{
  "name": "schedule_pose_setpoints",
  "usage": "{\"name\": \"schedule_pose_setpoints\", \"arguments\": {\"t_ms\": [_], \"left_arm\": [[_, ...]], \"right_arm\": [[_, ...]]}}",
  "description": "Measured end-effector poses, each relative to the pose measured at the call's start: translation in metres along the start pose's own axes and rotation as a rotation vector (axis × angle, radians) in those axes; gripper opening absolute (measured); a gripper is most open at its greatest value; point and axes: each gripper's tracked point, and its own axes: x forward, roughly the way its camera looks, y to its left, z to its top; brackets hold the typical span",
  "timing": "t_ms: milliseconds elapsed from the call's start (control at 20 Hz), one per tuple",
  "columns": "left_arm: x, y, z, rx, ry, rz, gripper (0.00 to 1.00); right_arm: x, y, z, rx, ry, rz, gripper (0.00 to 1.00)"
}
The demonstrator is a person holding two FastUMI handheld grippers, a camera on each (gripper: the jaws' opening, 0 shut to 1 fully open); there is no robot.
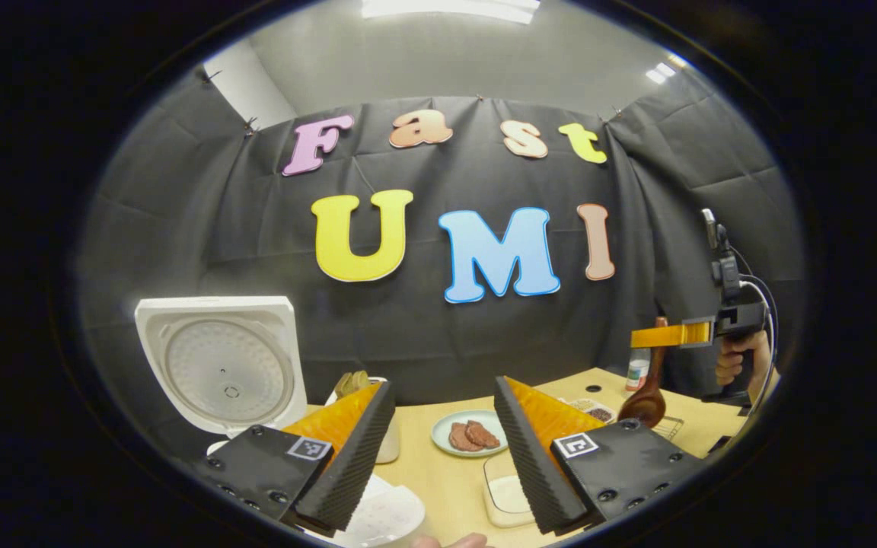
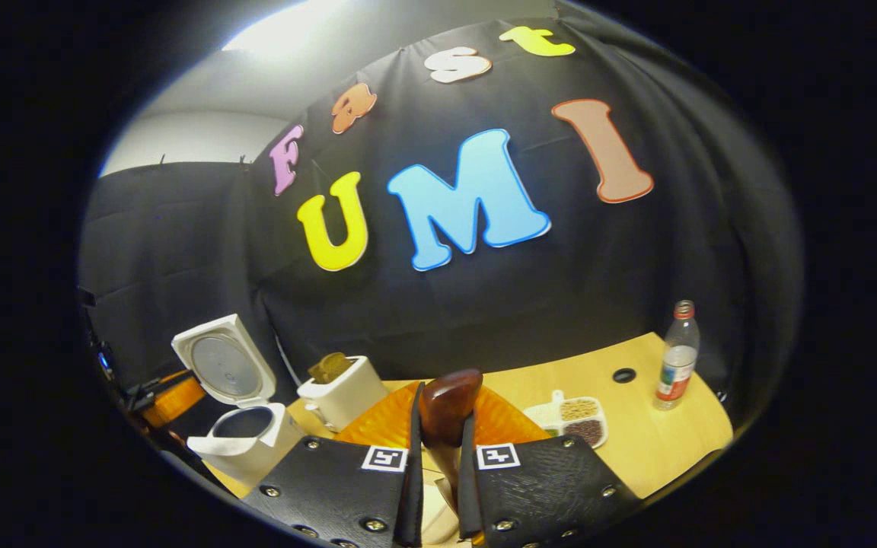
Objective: Close the left gripper, press the button to open the rice cooker; take a wooden spoon from the chopstick holder with the right hand, scoop a spoonful of rice and pour it into the rice cooker, then put the wooden spoon back into the chopstick holder.
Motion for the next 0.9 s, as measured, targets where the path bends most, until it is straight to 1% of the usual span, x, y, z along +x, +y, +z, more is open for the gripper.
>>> {"name": "schedule_pose_setpoints", "arguments": {"t_ms": [50,100,200,300,350,500,550,650,700,750,800,900], "left_arm": [[-0.002,0.001,-0.002,0.003,0.003,0.001,0.90],[-0.003,0.002,-0.001,0.006,0.006,0.001,0.90],[-0.006,0.003,0.005,0.009,-0.001,0.003,0.90],[-0.005,0.005,0.012,0.007,-0.010,0.001,0.90],[-0.006,0.005,0.014,0.008,-0.015,-0.001,0.94],[-0.008,0.006,0.016,0.012,-0.026,-0.008,0.94],[-0.008,0.004,0.015,0.011,-0.028,-0.012,0.90],[-0.007,0.005,0.014,0.009,-0.029,-0.016,0.90],[-0.006,0.005,0.013,0.008,-0.028,-0.016,0.94],[-0.007,0.006,0.010,0.005,-0.028,-0.016,0.90],[-0.007,0.008,0.009,0.003,-0.026,-0.013,0.90],[-0.008,0.011,0.006,0.000,-0.023,-0.010,0.90]], "right_arm": [[0.007,0.012,-0.007,0.008,0.010,0.026,0.19],[0.017,0.023,-0.017,0.009,0.030,0.048,0.19],[0.034,0.032,-0.037,0.004,0.070,0.053,0.19],[0.050,0.031,-0.063,-0.019,0.118,0.027,0.19],[0.055,0.030,-0.075,-0.037,0.138,0.014,0.19],[0.066,0.023,-0.105,-0.110,0.189,-0.039,0.19],[0.069,0.023,-0.113,-0.126,0.203,-0.053,0.19],[0.073,0.023,-0.129,-0.158,0.235,-0.077,0.19],[0.075,0.025,-0.135,-0.163,0.246,-0.078,0.19],[0.077,0.029,-0.137,-0.159,0.249,-0.081,0.19],[0.078,0.032,-0.139,-0.152,0.253,-0.082,0.19],[0.078,0.043,-0.146,-0.108,0.280,-0.053,0.19]]}}
